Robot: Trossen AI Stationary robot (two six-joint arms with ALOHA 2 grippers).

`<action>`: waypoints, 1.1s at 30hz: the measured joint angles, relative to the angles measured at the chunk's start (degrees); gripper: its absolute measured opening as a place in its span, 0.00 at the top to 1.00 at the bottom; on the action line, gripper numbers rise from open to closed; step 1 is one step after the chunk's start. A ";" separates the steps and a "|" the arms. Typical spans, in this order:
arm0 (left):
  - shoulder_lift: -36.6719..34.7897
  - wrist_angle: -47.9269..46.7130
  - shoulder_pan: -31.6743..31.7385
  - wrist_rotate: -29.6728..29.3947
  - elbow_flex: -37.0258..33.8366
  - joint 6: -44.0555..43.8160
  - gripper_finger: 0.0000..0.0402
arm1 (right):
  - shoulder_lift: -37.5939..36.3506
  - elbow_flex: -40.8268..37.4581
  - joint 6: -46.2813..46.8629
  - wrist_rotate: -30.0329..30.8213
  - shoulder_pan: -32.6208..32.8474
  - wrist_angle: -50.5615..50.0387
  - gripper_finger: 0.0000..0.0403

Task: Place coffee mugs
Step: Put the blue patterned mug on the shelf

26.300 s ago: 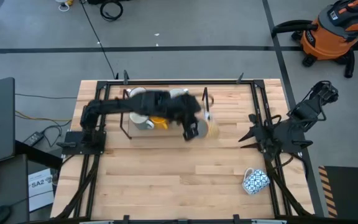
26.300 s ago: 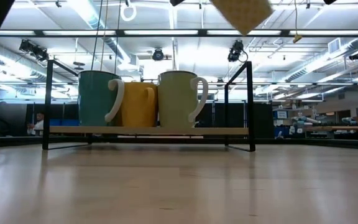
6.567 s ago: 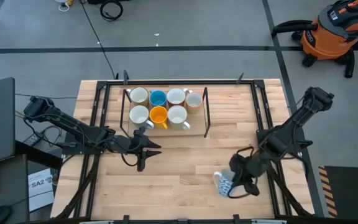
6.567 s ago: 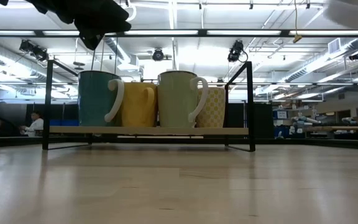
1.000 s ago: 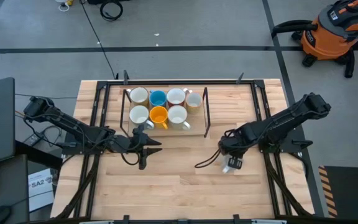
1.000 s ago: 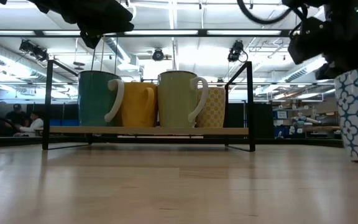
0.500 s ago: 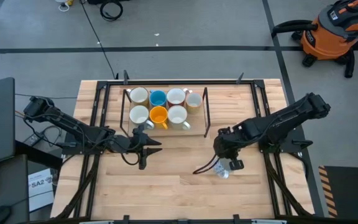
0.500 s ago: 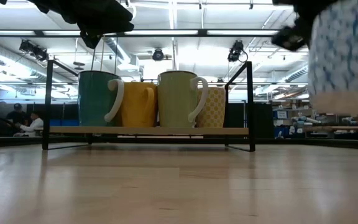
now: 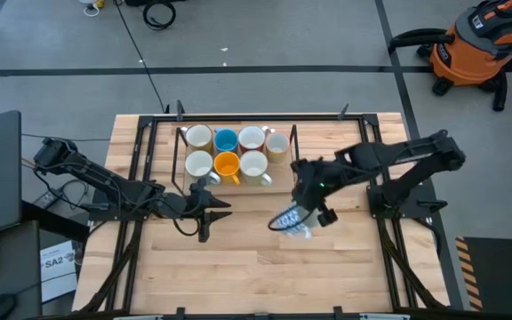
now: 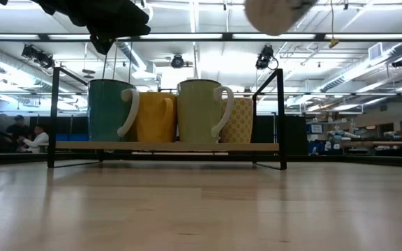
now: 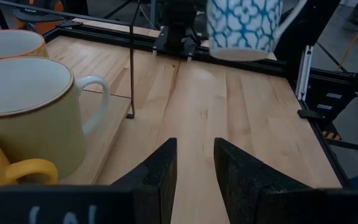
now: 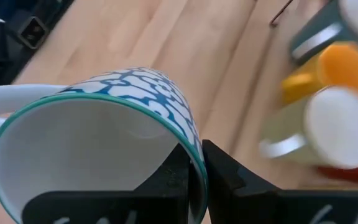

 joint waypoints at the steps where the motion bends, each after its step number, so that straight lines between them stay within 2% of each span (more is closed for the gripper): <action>1: 0.00 0.01 0.01 0.00 0.00 0.00 0.72 | 1.27 2.24 -1.83 0.08 -0.94 -1.22 0.93; 9: 0.00 0.07 0.01 0.00 0.00 -0.01 0.72 | 13.90 21.58 -15.01 4.60 -8.00 -18.18 0.93; 14: 0.00 0.04 0.00 0.00 0.00 0.02 0.72 | 20.46 29.32 -21.66 4.31 -13.48 -23.50 0.93; 24: 0.02 0.00 0.00 0.00 0.00 0.09 0.72 | 22.63 30.31 -29.33 4.33 -23.42 -24.46 0.93; 33: 0.09 -0.04 0.02 0.00 0.00 0.11 0.72 | 22.76 30.31 -30.19 2.62 -27.75 -24.21 0.93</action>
